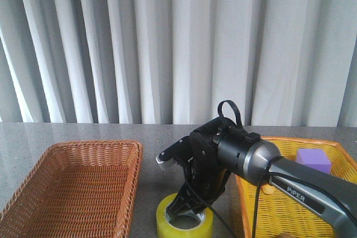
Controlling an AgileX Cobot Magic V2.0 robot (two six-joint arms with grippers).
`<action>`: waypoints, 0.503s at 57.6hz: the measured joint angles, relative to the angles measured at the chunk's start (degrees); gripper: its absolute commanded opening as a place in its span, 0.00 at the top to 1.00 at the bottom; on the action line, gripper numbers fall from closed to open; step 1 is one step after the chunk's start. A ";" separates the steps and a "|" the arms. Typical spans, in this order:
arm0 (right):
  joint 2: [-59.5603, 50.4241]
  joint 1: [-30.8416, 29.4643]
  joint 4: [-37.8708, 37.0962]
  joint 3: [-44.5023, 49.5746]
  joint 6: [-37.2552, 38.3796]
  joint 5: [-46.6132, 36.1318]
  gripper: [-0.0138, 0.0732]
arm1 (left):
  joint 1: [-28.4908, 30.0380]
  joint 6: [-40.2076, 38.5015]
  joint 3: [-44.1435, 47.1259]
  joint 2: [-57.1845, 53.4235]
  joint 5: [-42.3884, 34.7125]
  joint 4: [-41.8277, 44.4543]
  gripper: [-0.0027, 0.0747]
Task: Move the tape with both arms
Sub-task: 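Carry the tape roll toward the table center and lower it, then open the right gripper and withdraw it back over the yellow basket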
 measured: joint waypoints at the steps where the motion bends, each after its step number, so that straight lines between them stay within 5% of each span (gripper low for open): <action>1: 0.00 0.00 0.00 -0.12 0.00 -0.14 0.43 | 0.00 0.00 0.00 0.00 0.00 0.00 0.22; 11: -0.64 -0.07 0.21 -2.78 0.25 0.37 0.32 | 0.00 0.00 0.00 0.00 0.00 0.00 0.22; 29: -15.62 -1.19 4.76 -2.04 0.42 0.72 0.32 | 0.00 0.00 0.00 0.00 0.00 0.00 0.22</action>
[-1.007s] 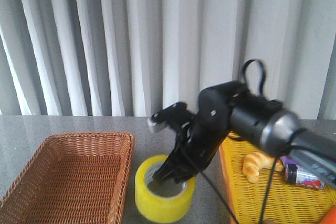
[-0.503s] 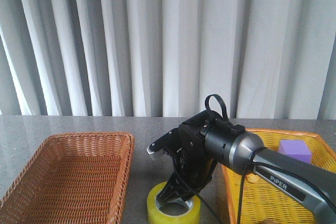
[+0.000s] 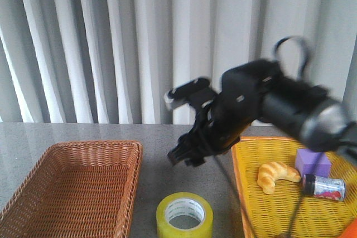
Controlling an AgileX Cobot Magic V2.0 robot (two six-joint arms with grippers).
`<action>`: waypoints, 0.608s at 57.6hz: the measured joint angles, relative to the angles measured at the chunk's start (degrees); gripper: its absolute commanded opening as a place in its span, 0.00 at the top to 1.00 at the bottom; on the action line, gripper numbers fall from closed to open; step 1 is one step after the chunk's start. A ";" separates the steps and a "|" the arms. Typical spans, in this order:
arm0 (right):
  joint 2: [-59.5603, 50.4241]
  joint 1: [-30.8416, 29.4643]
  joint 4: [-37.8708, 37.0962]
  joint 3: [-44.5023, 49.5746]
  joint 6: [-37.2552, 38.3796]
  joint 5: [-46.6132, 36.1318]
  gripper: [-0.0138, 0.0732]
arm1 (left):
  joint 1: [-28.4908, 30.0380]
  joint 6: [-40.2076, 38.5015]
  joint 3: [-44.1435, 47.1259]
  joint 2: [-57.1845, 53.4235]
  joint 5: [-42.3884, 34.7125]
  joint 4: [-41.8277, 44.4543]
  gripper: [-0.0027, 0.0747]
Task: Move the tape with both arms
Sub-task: 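Open the right gripper and withdraw it back over the yellow basket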
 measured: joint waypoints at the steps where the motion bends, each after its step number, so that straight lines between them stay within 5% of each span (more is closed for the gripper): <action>1: -1.01 -0.17 0.24 0.71 0.00 -0.24 0.32 | 0.00 0.00 0.00 0.00 0.05 0.00 0.22; 35: -47.06 -15.41 5.16 53.79 1.62 -20.95 0.32 | 0.00 0.00 0.00 0.00 0.05 0.00 0.22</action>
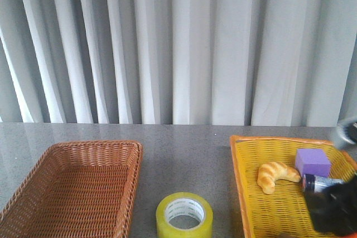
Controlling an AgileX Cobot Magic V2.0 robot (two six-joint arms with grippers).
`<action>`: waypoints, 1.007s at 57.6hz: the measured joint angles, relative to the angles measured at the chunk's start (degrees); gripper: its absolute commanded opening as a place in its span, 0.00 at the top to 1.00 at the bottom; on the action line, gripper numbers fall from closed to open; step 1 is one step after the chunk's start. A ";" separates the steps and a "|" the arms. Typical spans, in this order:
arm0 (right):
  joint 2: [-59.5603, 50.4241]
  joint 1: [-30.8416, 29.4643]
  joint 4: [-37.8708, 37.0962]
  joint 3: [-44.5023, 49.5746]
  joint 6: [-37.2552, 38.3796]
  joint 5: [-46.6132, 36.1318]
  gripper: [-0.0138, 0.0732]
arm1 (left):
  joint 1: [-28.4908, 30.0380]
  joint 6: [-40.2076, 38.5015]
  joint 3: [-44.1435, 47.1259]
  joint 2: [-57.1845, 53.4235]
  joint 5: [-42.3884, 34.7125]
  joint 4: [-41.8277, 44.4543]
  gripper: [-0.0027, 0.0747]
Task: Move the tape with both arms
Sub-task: 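Open the right gripper and withdraw it back over the yellow basket, then move the left gripper over the tape roll on the table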
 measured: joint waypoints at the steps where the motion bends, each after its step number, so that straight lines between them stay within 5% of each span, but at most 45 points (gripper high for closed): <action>1: -1.46 -0.50 0.00 0.95 0.22 -0.26 0.32 | 0.00 0.00 0.00 0.00 0.00 0.00 0.22; 26: -26.04 -2.12 1.80 20.72 0.97 0.70 0.32 | 0.00 0.00 0.00 0.00 -0.13 0.00 0.22; 43: -28.11 -2.12 1.80 21.53 0.86 2.30 0.32 | 0.00 1.72 -0.39 0.23 -0.42 0.00 0.22; 58: -28.11 -2.12 1.80 21.53 0.86 2.31 0.32 | -3.63 12.04 -9.40 8.89 1.83 -7.55 0.22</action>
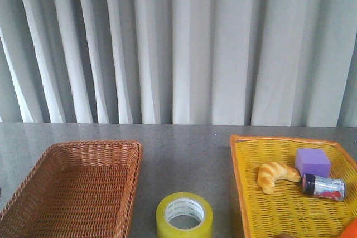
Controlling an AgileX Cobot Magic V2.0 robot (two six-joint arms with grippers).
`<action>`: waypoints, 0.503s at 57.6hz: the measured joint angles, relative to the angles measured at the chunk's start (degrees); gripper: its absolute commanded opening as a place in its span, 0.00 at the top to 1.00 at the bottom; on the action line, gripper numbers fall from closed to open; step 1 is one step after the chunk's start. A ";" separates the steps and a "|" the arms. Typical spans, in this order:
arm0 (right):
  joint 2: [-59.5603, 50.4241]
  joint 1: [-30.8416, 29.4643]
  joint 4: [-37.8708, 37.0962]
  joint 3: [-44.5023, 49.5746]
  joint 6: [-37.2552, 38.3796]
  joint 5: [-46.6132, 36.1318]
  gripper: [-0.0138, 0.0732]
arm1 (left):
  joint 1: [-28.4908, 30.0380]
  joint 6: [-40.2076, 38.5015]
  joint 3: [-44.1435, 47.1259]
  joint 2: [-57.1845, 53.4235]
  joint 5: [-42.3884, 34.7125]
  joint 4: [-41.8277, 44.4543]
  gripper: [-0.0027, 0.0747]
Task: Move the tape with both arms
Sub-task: 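Move the left gripper over the tape roll on the table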
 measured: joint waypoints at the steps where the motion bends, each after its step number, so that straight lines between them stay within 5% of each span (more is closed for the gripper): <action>1: 0.00 0.00 0.00 0.00 0.00 0.00 0.32 | -0.36 1.01 -1.04 1.19 0.63 -0.65 0.22; 29: 0.00 0.00 0.00 0.00 0.00 0.00 0.32 | -14.14 10.37 -25.84 34.24 12.19 -3.53 0.22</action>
